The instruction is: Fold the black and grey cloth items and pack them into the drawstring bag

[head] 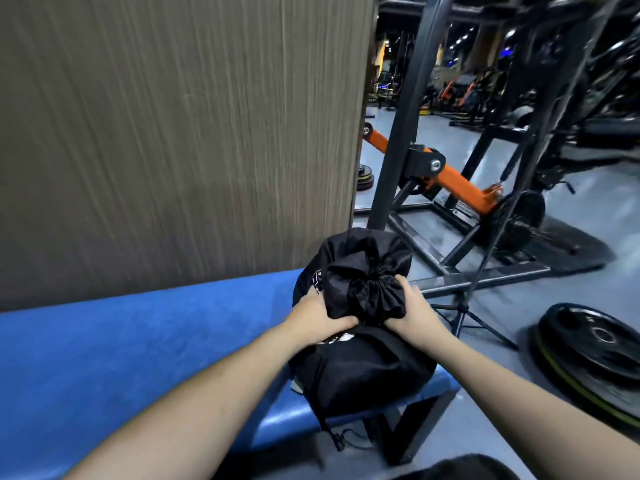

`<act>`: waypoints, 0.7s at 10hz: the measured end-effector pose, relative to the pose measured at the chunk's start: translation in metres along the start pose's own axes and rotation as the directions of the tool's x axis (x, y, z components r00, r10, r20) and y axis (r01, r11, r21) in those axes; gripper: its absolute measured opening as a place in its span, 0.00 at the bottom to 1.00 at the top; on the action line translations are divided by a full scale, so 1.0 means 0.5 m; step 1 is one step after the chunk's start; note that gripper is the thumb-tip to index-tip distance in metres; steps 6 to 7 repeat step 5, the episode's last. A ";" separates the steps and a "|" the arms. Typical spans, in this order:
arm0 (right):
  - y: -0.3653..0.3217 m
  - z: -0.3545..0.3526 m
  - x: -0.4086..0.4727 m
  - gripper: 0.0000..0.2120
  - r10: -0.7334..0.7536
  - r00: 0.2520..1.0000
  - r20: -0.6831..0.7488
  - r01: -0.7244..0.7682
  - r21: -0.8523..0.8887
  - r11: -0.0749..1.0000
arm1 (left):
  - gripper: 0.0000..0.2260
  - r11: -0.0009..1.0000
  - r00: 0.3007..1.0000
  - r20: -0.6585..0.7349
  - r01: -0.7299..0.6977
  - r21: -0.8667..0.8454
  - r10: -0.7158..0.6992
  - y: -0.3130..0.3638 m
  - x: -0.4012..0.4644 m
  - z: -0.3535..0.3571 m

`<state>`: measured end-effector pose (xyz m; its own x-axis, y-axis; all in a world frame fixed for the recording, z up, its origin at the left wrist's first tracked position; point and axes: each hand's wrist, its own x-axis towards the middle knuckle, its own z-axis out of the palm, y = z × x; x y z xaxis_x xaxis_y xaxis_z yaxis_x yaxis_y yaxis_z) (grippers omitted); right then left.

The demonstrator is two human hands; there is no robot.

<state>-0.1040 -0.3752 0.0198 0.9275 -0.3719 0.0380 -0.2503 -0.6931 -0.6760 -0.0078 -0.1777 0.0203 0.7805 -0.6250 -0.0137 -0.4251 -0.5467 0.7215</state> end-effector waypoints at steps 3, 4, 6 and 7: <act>-0.003 -0.001 -0.002 0.42 -0.018 1.000 0.013 0.019 -0.098 0.995 | 0.30 0.992 0.999 -0.050 0.026 0.122 -0.020 -0.027 -0.003 -0.017; -0.016 -0.015 -0.032 0.40 -0.028 1.000 0.000 0.027 -0.165 0.986 | 0.32 0.962 1.000 -0.028 0.008 0.272 0.000 -0.028 -0.048 -0.060; -0.065 -0.036 -0.082 0.37 -0.173 0.972 -0.159 0.123 -0.286 0.950 | 0.31 0.929 0.998 -0.055 -0.013 0.369 0.036 -0.014 -0.111 -0.131; -0.065 -0.036 -0.082 0.37 -0.173 0.972 -0.159 0.123 -0.286 0.950 | 0.31 0.929 0.998 -0.055 -0.013 0.369 0.036 -0.014 -0.111 -0.131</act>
